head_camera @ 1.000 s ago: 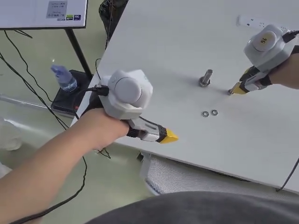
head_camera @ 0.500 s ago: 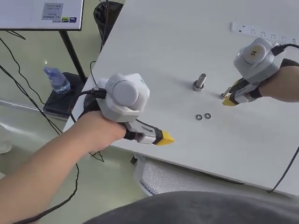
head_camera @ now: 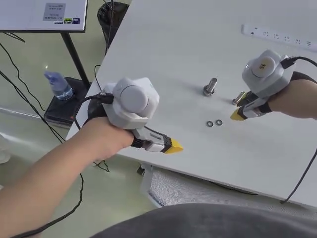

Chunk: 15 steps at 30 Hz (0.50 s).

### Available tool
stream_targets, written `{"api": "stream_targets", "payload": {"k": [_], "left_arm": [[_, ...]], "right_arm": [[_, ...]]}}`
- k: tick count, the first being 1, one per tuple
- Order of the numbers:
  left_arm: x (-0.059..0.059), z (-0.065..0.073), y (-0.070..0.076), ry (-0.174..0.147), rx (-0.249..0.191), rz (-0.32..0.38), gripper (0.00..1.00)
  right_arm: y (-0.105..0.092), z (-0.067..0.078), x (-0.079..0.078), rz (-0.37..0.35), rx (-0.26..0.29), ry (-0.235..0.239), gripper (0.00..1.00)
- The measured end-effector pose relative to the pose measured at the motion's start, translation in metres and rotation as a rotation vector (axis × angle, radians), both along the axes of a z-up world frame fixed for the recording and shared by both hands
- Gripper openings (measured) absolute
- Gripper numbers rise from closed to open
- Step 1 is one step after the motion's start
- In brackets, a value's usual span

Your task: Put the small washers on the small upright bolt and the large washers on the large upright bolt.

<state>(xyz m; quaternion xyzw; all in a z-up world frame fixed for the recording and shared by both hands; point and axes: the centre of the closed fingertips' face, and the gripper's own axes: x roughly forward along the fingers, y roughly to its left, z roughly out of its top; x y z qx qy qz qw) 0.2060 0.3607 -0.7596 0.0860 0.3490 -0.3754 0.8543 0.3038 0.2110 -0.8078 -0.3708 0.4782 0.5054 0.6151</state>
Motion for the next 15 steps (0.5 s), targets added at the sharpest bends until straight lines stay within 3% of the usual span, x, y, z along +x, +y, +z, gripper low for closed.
{"api": "stream_targets", "payload": {"k": [9,12,15], "left_arm": [[0.0,0.002,0.003,-0.017,-0.004,0.02,0.88],[-0.002,0.002,0.002,-0.01,-0.012,0.018,0.87],[-0.004,0.0,0.001,-0.005,-0.006,0.012,0.87]], "right_arm": [[0.002,-0.017,0.002,-0.002,0.003,0.01,0.29],[0.002,-0.033,0.001,0.005,-0.002,0.019,0.29],[0.005,-0.037,-0.003,0.01,-0.006,0.016,0.29]]}}
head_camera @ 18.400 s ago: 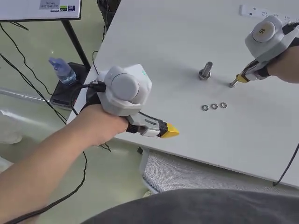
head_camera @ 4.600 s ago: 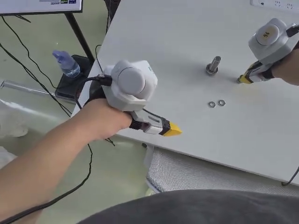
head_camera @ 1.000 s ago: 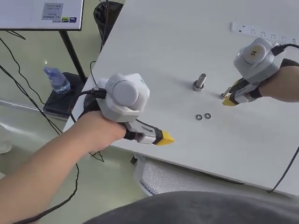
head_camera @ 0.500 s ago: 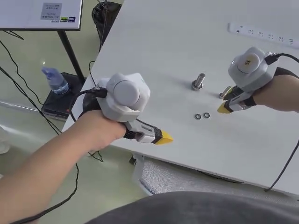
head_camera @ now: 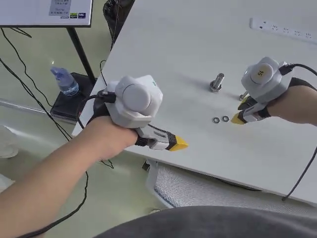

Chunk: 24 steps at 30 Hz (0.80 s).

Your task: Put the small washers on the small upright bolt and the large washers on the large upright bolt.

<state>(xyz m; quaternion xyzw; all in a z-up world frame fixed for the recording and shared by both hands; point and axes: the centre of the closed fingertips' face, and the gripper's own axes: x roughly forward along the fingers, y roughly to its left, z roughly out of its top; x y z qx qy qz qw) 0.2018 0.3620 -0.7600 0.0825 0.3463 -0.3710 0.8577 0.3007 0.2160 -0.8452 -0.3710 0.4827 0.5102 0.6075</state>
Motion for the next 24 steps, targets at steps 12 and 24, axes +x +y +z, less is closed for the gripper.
{"api": "stream_targets", "payload": {"k": [12,24], "left_arm": [[0.003,-0.001,0.004,0.002,-0.004,-0.005,0.86],[0.001,0.0,0.002,0.002,-0.004,-0.01,0.85]], "right_arm": [[0.011,-0.011,-0.001,-0.005,0.002,-0.016,0.28],[0.01,-0.017,-0.003,-0.02,-0.004,-0.024,0.28]]}}
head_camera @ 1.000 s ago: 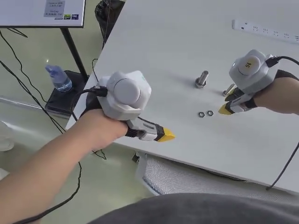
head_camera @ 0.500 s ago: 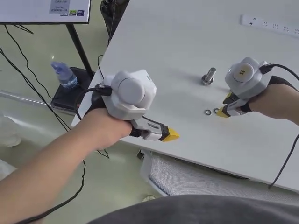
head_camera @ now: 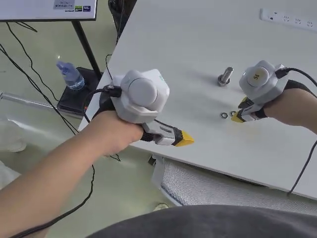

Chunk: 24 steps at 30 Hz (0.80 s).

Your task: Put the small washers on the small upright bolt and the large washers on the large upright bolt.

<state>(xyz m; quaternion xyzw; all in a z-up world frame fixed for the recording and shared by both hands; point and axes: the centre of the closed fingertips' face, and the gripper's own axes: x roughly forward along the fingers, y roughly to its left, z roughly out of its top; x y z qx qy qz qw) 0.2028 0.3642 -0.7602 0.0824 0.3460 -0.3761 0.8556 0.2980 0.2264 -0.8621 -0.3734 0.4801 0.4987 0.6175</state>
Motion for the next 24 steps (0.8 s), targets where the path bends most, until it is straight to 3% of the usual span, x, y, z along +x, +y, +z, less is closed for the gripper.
{"api": "stream_targets", "payload": {"k": [8,24], "left_arm": [[-0.0003,0.0004,0.0012,0.0,-0.007,0.008,0.84],[-0.0021,-0.0036,0.0,0.014,-0.002,0.001,0.83]], "right_arm": [[0.0002,-0.0064,0.0054,-0.006,-0.007,-0.012,0.27],[0.0007,-0.0066,0.0008,-0.003,-0.023,-0.026,0.23]]}}
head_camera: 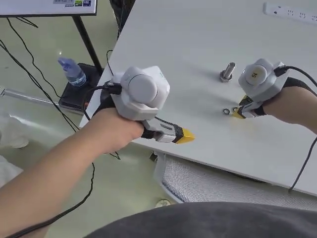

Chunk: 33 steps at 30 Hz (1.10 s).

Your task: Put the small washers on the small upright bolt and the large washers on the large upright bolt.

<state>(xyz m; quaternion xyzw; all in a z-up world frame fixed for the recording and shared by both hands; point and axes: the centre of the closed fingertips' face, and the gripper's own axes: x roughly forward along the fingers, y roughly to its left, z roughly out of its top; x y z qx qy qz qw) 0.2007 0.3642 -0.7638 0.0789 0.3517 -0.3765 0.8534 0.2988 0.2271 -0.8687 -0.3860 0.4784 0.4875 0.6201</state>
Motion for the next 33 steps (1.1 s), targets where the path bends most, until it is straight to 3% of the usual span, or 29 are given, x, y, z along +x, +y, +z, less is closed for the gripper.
{"api": "stream_targets", "payload": {"k": [3,9,33], "left_arm": [[0.0008,0.0009,-0.001,0.001,-0.005,-0.002,0.82],[0.003,0.0032,-0.0018,-0.005,-0.019,-0.001,0.82],[0.0024,0.0022,-0.0004,-0.004,-0.008,-0.004,0.8]], "right_arm": [[-0.0017,-0.0023,0.002,0.008,-0.01,-0.002,0.17],[-0.001,-0.0014,0.0015,0.001,-0.014,0.0,0.17],[-0.0003,-0.0075,0.0033,-0.039,-0.026,0.005,0.12]]}}
